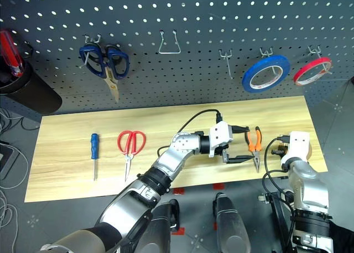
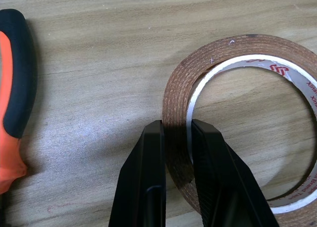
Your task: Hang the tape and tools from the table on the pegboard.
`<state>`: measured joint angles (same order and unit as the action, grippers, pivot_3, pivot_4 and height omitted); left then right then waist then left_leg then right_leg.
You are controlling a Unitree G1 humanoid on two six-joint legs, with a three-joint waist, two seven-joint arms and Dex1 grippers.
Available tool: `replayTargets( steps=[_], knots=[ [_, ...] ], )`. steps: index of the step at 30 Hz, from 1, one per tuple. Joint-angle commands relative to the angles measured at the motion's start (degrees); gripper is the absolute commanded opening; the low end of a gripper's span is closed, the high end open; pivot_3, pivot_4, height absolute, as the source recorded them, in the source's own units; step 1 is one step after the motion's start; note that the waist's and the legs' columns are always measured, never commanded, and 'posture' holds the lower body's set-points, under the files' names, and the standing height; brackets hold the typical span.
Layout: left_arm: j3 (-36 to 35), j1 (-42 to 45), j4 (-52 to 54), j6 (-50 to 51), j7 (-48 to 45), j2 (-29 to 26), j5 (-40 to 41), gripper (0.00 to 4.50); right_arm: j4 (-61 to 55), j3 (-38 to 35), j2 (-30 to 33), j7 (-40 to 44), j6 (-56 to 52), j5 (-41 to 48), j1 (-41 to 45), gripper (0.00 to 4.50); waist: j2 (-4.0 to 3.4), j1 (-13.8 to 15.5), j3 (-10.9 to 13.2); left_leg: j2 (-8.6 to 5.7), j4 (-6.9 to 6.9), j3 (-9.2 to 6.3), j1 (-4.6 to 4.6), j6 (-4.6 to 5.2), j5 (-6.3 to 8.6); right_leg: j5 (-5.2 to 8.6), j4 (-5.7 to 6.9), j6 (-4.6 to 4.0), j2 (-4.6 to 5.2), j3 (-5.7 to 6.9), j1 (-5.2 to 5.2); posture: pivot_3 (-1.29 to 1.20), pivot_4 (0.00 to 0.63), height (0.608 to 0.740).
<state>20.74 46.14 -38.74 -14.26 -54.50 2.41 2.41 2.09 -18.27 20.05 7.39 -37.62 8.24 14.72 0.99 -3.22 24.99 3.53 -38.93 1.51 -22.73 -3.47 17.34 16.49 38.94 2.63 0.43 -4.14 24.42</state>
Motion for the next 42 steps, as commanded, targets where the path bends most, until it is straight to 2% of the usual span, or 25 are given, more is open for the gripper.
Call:
replayTargets(
  steps=[1, 6, 11, 14, 20, 26, 32, 42],
  knots=[
    [0.2, -1.8, 3.8, 0.9, -1.2, 0.7, 0.8, 4.5, -1.3, 2.9, 1.4, -0.3, 3.3, -2.8, -1.4, 0.45, -0.02, -0.1, 0.0, -0.01, -0.01, 0.02, 0.0, -0.01, -0.01, -0.02, -0.01, 0.04, 0.01, -0.02, 0.0, -0.1, 0.47, 0.74],
    [-0.8, -4.5, 10.9, 6.8, -1.2, -0.4, 2.3, 4.5, -8.5, 6.5, 1.6, -0.6, 6.3, -5.7, -5.3, 0.45, -0.17, 0.0, -0.1, 0.01, 0.04, 0.06, -0.19, -0.21, -0.12, -0.03, 0.04, 0.07, 0.02, -0.04, 0.31, -0.11, 0.413, 0.74],
    [-3.3, -9.4, 25.2, 19.0, 1.2, -3.2, 5.8, 4.5, -18.9, 11.1, 0.1, -2.2, 9.3, -9.2, -11.2, 0.45, -0.42, 0.0, -0.7, 0.07, 0.06, 0.06, -0.68, -0.26, -0.15, -0.05, 0.11, 0.04, 0.02, 0.0, 0.92, -0.09, 0.334, 0.74],
    [-4.8, -12.3, 32.9, 24.0, 3.3, -5.8, 6.6, 4.5, -23.7, 14.5, 0.3, -2.7, 13.7, -12.8, -15.3, 0.45, -0.45, 0.1, -1.9, 0.04, -0.01, -0.01, -1.1, -0.27, -0.15, -0.06, 0.11, 0.03, 0.04, 0.07, 1.23, -0.07, 0.302, 0.74],
    [-8.6, -17.0, 43.0, 30.6, 6.7, -11.5, 8.4, 4.5, -22.3, 21.8, 4.0, -3.7, 35.8, -22.3, -23.4, 0.45, -0.32, 0.5, -5.3, -0.09, -0.03, -0.04, -1.26, -0.26, -0.15, -0.07, 0.08, 0.02, 0.14, 0.09, 1.33, -0.03, 0.239, 0.74],
    [-11.2, -22.8, 51.6, 35.6, 10.9, -14.7, 9.7, 4.5, -16.6, 25.0, 4.6, -4.7, 48.6, -27.4, -17.6, 0.45, 0.01, 0.7, -7.9, -0.11, -0.1, -0.09, -0.98, -0.2, -0.2, -0.2, 0.04, 0.06, 0.11, 0.09, 0.99, 0.02, 0.199, 0.74],
    [-11.7, -26.1, 55.5, 37.5, 17.3, -13.8, 9.6, 4.5, -8.2, 28.8, 3.4, -6.2, 58.7, -32.3, -6.2, 0.45, 0.23, 1.8, -9.5, -0.11, -0.1, -0.15, -0.97, -0.19, -0.2, -0.21, 0.03, 0.04, 0.1, 0.14, 0.95, 0.06, 0.182, 0.74],
    [-11.6, -23.8, 54.8, 37.2, 20.3, -13.3, 9.9, 4.5, 3.1, 28.1, 1.9, -6.1, 63.9, -30.4, 3.8, 0.45, 0.46, 3.7, -11.0, -0.11, -0.19, -0.15, -0.96, -0.15, -0.23, -0.29, 0.06, -0.09, 0.12, 0.17, 0.9, 0.08, 0.166, 0.74]
  ],
)
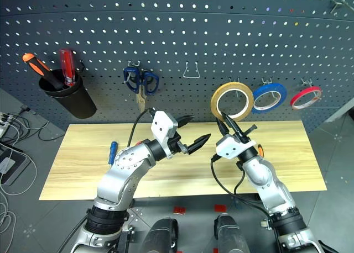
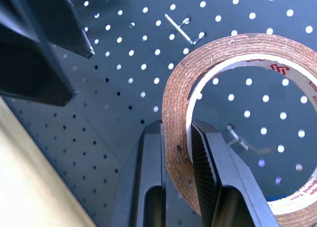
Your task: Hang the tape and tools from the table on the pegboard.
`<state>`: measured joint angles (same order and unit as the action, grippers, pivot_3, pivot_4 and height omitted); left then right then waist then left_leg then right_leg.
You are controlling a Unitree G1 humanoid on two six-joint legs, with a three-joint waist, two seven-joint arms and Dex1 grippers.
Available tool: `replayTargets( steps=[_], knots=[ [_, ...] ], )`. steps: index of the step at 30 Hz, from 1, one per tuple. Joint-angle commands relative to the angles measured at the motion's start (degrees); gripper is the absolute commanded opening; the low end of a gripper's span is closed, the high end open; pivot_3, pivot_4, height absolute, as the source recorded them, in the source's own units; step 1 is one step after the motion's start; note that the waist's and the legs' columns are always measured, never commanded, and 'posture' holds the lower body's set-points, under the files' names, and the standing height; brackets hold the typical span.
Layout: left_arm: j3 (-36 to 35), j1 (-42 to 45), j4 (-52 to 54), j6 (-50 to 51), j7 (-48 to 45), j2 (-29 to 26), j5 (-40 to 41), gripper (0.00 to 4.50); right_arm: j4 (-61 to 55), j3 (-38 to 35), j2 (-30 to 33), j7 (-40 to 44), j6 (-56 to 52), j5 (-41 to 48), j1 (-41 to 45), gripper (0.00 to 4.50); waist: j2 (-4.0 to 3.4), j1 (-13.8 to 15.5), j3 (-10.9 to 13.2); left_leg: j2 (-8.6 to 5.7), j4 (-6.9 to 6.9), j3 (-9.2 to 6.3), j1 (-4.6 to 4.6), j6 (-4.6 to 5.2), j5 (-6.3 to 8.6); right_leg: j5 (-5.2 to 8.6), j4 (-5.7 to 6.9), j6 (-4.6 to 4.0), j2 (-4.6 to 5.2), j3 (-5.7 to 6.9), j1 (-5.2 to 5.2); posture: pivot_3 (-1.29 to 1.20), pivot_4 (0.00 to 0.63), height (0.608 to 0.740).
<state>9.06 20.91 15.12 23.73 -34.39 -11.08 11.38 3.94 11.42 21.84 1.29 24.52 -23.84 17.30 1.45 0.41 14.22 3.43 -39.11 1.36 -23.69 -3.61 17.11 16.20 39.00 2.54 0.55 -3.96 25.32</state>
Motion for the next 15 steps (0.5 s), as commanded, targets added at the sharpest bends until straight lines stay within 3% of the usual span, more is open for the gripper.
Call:
replayTargets(
  steps=[1, 13, 14, 15],
  knots=[
    [0.1, 2.0, 0.5, -0.9, 0.1, 0.2, 1.0, 4.5, 2.0, -2.1, 0.4, 0.0, 1.8, 2.0, 1.8, 0.45, 0.0, 0.1, -0.3, 0.01, 0.01, 0.0, 0.0, 0.0, 0.0, 0.0, -0.01, 0.0, 0.0, 0.01, 0.0, 0.08, 0.166, 0.74],
    [1.2, 3.2, -1.4, -2.5, -0.7, 0.4, 1.0, 4.5, 3.6, -2.2, -1.6, 8.2, -3.0, 9.6, -0.3, 0.45, -0.02, 0.2, -2.0, 0.03, 0.02, 0.06, 0.05, 0.02, 0.01, 0.0, 0.03, 0.0, -0.03, -0.04, -0.01, 0.06, 0.159, 0.74],
    [1.3, 3.2, -1.5, -2.5, -0.8, 0.4, 1.0, 4.5, 3.1, -2.2, -1.8, 9.0, -3.9, 10.3, -0.9, 1.18, -0.02, 0.2, -2.1, 0.03, 0.02, 0.06, 0.05, 0.02, 0.01, 0.0, 0.03, -0.01, -0.02, -0.04, -0.02, 0.06, 0.159, 0.74],
    [1.3, 3.2, -1.5, -2.5, -0.9, 0.3, 1.0, 4.5, 2.6, -2.4, -2.1, 9.6, -4.7, 10.8, -1.5, 1.42, -0.03, 0.3, -2.2, 0.02, 0.02, 0.05, 0.06, 0.02, 0.01, 0.0, 0.02, -0.01, -0.02, -0.03, -0.04, 0.05, 0.157, 0.74]
  ],
)
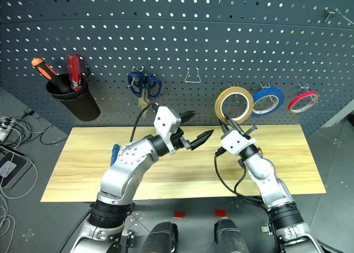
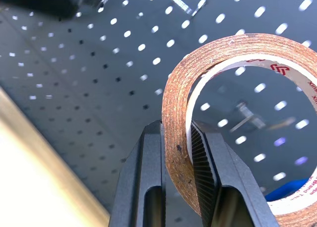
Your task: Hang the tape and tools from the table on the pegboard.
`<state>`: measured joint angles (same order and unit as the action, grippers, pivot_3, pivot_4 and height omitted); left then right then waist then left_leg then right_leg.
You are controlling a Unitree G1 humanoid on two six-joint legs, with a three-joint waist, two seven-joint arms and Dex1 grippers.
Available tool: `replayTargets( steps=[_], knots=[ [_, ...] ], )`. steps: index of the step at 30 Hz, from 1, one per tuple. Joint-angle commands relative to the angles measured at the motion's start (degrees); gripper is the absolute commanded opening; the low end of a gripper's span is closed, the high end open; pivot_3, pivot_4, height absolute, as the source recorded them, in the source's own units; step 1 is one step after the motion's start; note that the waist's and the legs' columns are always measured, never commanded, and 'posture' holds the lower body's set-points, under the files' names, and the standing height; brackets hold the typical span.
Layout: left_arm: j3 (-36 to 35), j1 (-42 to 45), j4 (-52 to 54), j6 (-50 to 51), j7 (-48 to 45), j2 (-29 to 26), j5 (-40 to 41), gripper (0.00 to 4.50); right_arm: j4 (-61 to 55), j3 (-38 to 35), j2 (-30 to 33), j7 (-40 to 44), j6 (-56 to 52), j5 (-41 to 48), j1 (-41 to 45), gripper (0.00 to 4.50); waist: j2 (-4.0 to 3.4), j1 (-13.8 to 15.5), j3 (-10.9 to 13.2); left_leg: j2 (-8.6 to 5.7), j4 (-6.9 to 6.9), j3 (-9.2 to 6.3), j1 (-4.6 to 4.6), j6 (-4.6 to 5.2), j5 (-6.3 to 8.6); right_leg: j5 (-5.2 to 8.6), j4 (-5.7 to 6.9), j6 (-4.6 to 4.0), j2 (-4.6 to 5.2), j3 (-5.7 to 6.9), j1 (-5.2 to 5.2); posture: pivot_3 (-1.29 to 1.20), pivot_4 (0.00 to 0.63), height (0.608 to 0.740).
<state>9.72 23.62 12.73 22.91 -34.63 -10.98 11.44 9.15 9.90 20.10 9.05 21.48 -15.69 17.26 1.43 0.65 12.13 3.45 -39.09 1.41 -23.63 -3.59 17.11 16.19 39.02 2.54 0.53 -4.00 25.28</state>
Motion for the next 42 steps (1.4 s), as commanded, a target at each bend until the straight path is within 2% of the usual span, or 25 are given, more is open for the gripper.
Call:
replayTargets(
  steps=[1, 9, 15, 19, 24, 29, 35, 42],
  knots=[
    [0.8, 0.5, 0.8, -1.8, -0.7, 0.2, 0.9, 4.5, -3.0, -1.0, -0.5, 2.2, -2.3, 3.0, -1.9, 1.73, -0.03, 0.0, -0.2, 0.0, 0.0, 0.0, 0.02, 0.0, 0.0, 0.0, 0.0, 0.0, 0.0, 0.0, -0.02, 0.05, 0.157, 0.74],
    [0.9, 0.9, -0.3, -3.1, -1.4, -0.2, 0.5, 4.5, -6.7, -2.5, -0.8, 3.2, -6.2, 4.6, -5.4, 4.47, -0.02, 0.1, -0.4, -0.01, 0.0, 0.03, 0.14, 0.01, 0.0, 0.0, 0.03, 0.0, -0.01, -0.04, -0.1, 0.05, 0.159, 0.74],
    [1.0, -0.4, -0.3, -3.7, -2.8, -1.7, 0.8, 4.5, -10.3, -2.4, -0.7, 5.0, -11.3, 4.4, -9.1, 4.49, -0.02, 0.1, -0.7, 0.0, 0.0, 0.04, 0.18, 0.01, 0.0, 0.0, 0.04, 0.0, -0.02, -0.05, -0.12, 0.04, 0.171, 0.74],
    [2.6, -3.2, -1.2, -6.1, -4.3, -3.7, -0.8, 4.5, -13.3, -3.4, -1.8, 5.5, -18.7, 5.3, -11.2, 4.49, -0.02, 0.1, -0.8, 0.0, 0.01, 0.06, 0.27, 0.03, 0.01, 0.0, 0.03, 0.0, -0.02, -0.08, -0.21, 0.04, 0.185, 0.74],
    [4.3, -6.3, -2.2, -9.6, -6.5, -7.0, -2.3, 4.5, -19.5, -8.2, -5.2, 4.4, -38.0, 9.1, -12.9, 4.49, -0.02, 0.2, -0.8, 0.0, 0.03, 0.06, 0.36, 0.04, 0.02, 0.01, 0.03, -0.01, -0.03, -0.1, -0.29, 0.02, 0.224, 0.74],
    [5.6, -6.5, -4.6, -12.5, -8.0, -7.7, -3.3, 4.5, -21.6, -16.3, -10.0, -1.2, -57.6, 12.6, -9.8, 4.49, -0.14, 0.3, -0.5, -0.01, 0.05, 0.04, 0.82, 0.45, 0.25, 0.05, -0.07, -0.07, -0.04, -0.07, -0.86, 0.01, 0.283, 0.74],
    [7.9, -6.3, -9.6, -17.3, -10.5, -8.2, -5.3, 4.5, -21.0, -18.7, -9.8, -1.9, -70.6, 14.2, -6.7, 4.49, -0.56, -0.3, 1.8, -0.09, 0.04, -0.04, 1.09, 0.61, 0.34, 0.08, -0.07, -0.11, -0.04, -0.07, -1.15, -0.01, 0.359, 0.74],
    [7.8, -5.3, -11.5, -18.5, -12.6, -8.4, -5.0, 4.5, -19.8, -19.9, -9.1, -2.2, -76.8, 15.8, -4.0, 4.49, -0.65, -1.2, 5.2, -0.1, 0.02, -0.43, 1.0, 0.63, 0.34, 0.09, -0.02, -0.12, -0.04, -0.03, -1.1, 0.0, 0.416, 0.74]
  ],
)
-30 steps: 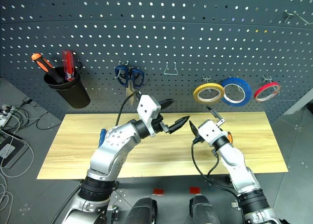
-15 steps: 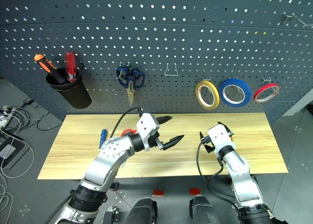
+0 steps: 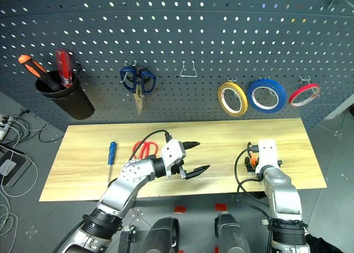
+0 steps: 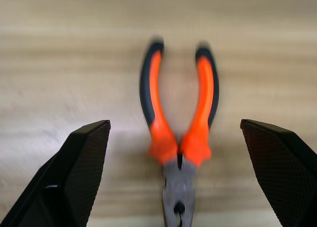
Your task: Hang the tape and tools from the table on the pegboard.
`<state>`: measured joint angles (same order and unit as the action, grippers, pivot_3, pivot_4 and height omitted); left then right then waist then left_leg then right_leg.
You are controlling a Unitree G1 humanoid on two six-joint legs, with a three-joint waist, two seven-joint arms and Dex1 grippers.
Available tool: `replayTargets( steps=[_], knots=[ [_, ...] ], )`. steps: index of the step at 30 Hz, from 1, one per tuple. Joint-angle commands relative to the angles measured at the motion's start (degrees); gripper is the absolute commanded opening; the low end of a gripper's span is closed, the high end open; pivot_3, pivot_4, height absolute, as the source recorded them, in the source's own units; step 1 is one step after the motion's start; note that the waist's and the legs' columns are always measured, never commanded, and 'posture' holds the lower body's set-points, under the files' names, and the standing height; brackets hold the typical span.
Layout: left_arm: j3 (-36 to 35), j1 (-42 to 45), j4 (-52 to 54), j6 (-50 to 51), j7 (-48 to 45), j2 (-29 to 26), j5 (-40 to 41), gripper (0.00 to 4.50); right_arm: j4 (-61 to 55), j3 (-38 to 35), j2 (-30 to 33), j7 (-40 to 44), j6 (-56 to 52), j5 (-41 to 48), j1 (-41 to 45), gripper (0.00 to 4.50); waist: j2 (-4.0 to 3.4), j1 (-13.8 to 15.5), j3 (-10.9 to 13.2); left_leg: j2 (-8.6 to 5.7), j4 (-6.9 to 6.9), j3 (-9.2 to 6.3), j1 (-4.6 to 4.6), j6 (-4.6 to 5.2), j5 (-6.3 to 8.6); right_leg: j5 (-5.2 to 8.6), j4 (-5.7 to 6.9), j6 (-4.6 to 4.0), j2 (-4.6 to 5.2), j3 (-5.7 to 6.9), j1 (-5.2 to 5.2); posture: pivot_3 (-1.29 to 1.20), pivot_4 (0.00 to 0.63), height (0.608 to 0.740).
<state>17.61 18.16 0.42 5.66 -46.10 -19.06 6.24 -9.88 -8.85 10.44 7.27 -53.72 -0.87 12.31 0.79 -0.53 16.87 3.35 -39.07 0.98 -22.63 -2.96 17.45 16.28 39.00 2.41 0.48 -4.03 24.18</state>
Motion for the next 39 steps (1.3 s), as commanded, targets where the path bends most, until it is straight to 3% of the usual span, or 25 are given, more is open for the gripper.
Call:
replayTargets(
  steps=[1, 11, 20, 23, 26, 33, 39],
  knots=[
    [-0.1, 0.2, 0.9, -1.0, -1.3, -0.5, 0.3, 4.5, -0.2, -1.2, 0.7, -0.5, -1.9, 1.0, 1.5, 4.49, -0.02, -0.1, 0.8, 0.0, 0.0, -0.1, -0.03, 0.0, 0.0, 0.0, 0.0, 0.0, 0.0, 0.04, 0.01, 0.0, 0.424, 0.74],
    [0.2, -2.4, 5.6, 2.2, -1.1, -0.8, 1.3, 4.5, 6.7, -1.6, 1.5, -0.8, -1.5, 1.2, 6.8, 4.49, -0.03, -0.9, 3.9, 0.03, -0.01, -0.32, -0.1, -0.01, -0.01, 0.0, 0.03, 0.0, 0.02, 0.16, 0.05, 0.02, 0.461, 0.74],
    [0.0, -2.1, 7.6, 4.4, -1.2, 0.6, 3.1, 4.5, 11.3, -2.3, 3.2, 0.1, -2.3, 3.1, 10.1, 4.49, 0.08, -1.0, 5.1, 0.07, 0.0, -0.33, -0.09, -0.02, -0.02, 0.0, 0.04, 0.01, 0.01, 0.18, 0.05, 0.03, 0.473, 0.74],
    [-0.1, -1.8, 7.2, 4.4, -1.1, 0.8, 3.1, 4.5, 11.3, -2.2, 3.3, 0.0, -2.9, 3.5, 10.1, 3.9, 0.09, -1.0, 5.3, 0.1, 0.01, -0.34, -0.09, -0.04, -0.03, 0.0, 0.03, 0.01, 0.0, 0.2, 0.05, 0.03, 0.475, 0.74],
    [-0.2, -1.9, 7.3, 4.4, -1.0, 0.7, 3.2, 4.5, 11.2, -1.3, 3.9, 0.3, -2.9, 4.0, 10.0, 2.92, 0.13, -1.0, 5.4, 0.1, 0.01, -0.34, -0.1, -0.04, -0.03, 0.0, 0.01, 0.02, 0.02, 0.21, 0.05, 0.04, 0.477, 0.74],
    [-0.5, -2.6, 8.5, 5.1, -0.4, 0.9, 4.0, 4.5, 9.7, 2.0, 6.0, 2.9, -0.7, 4.5, 9.1, 2.89, 0.11, -1.0, 5.5, 0.1, 0.04, -0.33, -0.1, -0.08, -0.05, 0.01, -0.01, 0.04, 0.03, 0.21, 0.05, 0.03, 0.464, 0.74],
    [-2.3, -7.5, 15.7, 9.8, 1.4, -0.2, 6.7, 4.5, -2.2, 7.8, 9.7, 9.7, 3.2, 5.9, 2.5, 2.89, 0.1, -1.0, 5.5, 0.16, 0.16, -0.35, -0.26, -0.34, -0.19, 0.04, -0.08, 0.08, 0.02, 0.23, 0.21, 0.04, 0.406, 0.74]
  ],
)
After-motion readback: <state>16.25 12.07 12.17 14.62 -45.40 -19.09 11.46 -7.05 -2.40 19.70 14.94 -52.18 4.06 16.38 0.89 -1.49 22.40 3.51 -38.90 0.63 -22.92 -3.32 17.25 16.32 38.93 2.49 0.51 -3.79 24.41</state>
